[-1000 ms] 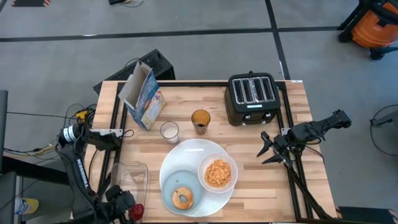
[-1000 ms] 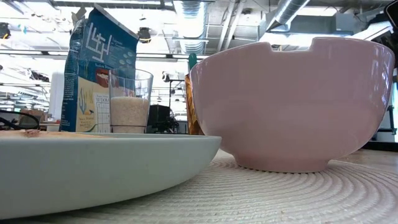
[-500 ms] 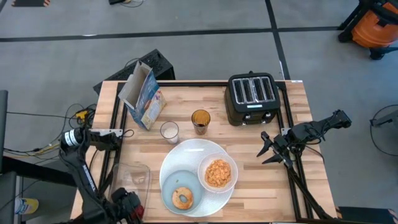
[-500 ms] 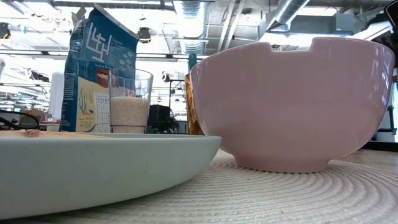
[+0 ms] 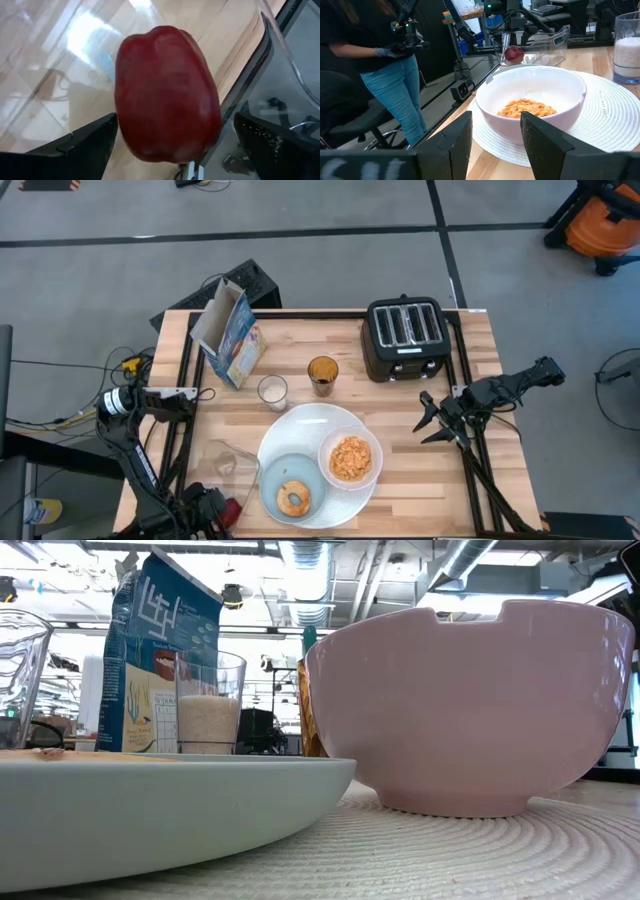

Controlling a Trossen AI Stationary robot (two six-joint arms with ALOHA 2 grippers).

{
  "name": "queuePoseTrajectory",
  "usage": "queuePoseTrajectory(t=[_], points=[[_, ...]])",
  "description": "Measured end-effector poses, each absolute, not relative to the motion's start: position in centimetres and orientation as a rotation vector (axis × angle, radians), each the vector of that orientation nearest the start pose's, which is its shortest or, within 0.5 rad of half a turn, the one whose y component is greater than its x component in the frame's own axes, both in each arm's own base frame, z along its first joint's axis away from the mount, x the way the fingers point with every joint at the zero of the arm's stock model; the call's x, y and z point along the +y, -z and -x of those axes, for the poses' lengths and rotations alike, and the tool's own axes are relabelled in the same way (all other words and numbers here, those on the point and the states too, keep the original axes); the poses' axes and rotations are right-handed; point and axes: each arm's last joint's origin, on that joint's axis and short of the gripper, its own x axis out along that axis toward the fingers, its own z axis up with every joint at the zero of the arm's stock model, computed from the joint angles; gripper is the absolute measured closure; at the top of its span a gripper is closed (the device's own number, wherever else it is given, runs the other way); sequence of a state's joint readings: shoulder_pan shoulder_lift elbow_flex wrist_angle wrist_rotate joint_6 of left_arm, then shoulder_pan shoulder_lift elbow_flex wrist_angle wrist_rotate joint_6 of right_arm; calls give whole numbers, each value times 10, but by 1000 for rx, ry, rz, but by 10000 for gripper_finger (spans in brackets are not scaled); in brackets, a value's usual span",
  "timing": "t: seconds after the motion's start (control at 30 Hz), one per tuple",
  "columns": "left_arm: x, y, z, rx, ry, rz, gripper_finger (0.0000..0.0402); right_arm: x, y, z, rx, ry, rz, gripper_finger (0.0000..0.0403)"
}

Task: Arrange a breakfast setting
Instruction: Put the red apple on the blue plate

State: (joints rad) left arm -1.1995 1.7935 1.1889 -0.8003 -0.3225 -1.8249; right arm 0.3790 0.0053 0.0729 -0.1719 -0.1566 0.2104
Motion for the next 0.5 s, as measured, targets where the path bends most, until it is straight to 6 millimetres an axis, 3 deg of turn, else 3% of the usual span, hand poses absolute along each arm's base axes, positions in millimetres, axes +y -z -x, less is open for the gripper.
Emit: queuePoseTrajectory(t=[0.5], points=[[-303,-177,-130,1169,-379,596,128,38,-171,-84,161,-522,-194,211]])
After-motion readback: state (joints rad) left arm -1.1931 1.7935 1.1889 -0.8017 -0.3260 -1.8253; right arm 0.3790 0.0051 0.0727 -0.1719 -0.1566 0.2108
